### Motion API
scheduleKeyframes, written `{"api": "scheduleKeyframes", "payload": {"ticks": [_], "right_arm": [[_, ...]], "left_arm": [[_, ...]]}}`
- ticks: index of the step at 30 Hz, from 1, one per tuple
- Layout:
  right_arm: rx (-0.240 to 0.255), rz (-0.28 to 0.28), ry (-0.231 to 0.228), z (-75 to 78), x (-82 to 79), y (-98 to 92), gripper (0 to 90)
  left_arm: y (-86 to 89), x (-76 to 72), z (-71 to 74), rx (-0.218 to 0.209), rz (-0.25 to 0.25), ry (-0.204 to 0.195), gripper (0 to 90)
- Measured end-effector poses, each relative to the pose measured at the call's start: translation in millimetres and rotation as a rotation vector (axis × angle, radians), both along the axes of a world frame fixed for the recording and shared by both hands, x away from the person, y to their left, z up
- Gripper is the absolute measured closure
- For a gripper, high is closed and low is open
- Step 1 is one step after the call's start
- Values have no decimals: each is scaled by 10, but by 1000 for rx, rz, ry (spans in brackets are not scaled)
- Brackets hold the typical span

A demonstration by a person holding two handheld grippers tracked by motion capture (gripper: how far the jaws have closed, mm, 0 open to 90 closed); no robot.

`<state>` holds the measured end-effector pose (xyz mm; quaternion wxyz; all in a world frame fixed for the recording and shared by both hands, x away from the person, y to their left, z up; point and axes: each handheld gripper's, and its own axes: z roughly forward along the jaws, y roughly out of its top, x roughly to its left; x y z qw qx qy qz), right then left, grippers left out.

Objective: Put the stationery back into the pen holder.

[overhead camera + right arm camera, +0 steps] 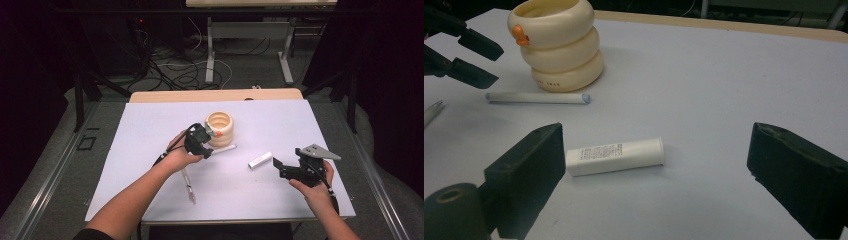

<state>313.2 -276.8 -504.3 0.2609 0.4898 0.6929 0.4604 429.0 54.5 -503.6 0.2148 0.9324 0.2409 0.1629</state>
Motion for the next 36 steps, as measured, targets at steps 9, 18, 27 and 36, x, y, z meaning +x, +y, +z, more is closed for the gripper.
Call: {"api": "scheduleKeyframes", "payload": {"ticks": [9, 18, 27, 36], "right_arm": [[3, 10, 3, -3, 4, -7, 84], [3, 12, 3, -2, 3, -5, 84], [-3, 15, -1, -3, 8, -8, 84], [-2, 16, 1, -4, 8, -8, 84]], "left_arm": [[-51, 9, -74, 38, -12, -5, 479], [-98, 18, -138, 73, -17, 0, 483], [-131, 12, -179, 101, -31, 1, 538], [-174, 6, -225, 138, -56, -7, 578]]}}
